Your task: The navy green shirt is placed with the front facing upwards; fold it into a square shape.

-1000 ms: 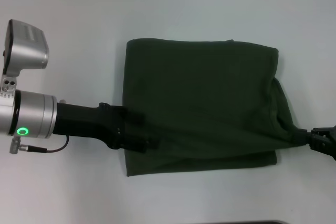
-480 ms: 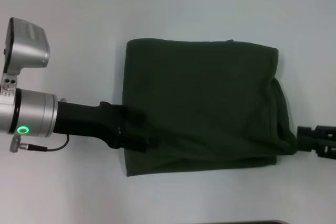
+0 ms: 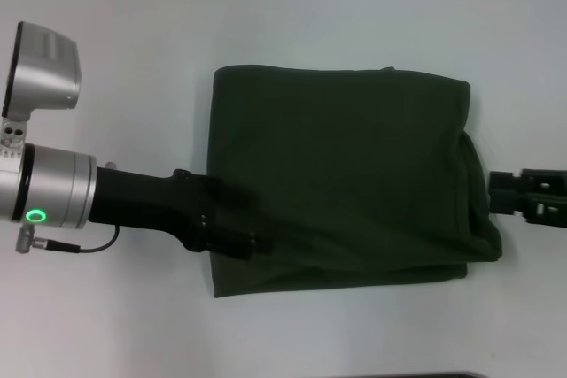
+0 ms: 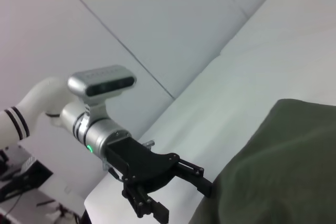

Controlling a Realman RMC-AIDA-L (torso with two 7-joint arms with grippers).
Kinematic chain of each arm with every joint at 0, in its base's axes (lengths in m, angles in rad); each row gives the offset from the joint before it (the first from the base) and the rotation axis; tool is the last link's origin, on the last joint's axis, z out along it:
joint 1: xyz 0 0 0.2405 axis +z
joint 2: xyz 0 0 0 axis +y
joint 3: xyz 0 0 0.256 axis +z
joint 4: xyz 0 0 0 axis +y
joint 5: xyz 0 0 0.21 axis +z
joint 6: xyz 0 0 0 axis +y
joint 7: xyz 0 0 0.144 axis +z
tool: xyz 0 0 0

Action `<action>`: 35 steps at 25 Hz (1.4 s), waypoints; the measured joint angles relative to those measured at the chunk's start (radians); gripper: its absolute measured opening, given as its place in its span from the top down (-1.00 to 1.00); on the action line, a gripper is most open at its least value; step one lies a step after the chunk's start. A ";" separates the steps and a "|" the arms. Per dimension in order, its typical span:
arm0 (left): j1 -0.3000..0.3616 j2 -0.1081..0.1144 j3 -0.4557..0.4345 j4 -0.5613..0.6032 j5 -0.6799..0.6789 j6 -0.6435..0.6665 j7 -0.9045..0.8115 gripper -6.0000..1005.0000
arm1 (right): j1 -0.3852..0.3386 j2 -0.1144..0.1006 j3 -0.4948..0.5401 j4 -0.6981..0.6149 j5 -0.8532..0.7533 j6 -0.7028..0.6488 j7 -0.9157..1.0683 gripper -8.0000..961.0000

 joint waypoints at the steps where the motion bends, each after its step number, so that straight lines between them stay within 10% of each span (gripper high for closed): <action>1: -0.004 -0.002 0.000 0.002 -0.002 0.001 0.002 -0.80 | 0.016 0.004 -0.001 0.002 -0.014 0.012 0.001 -0.01; 35: -0.080 -0.010 -0.037 0.006 -0.013 -0.008 -0.004 -0.80 | 0.119 0.058 -0.075 0.031 -0.113 0.161 0.031 0.07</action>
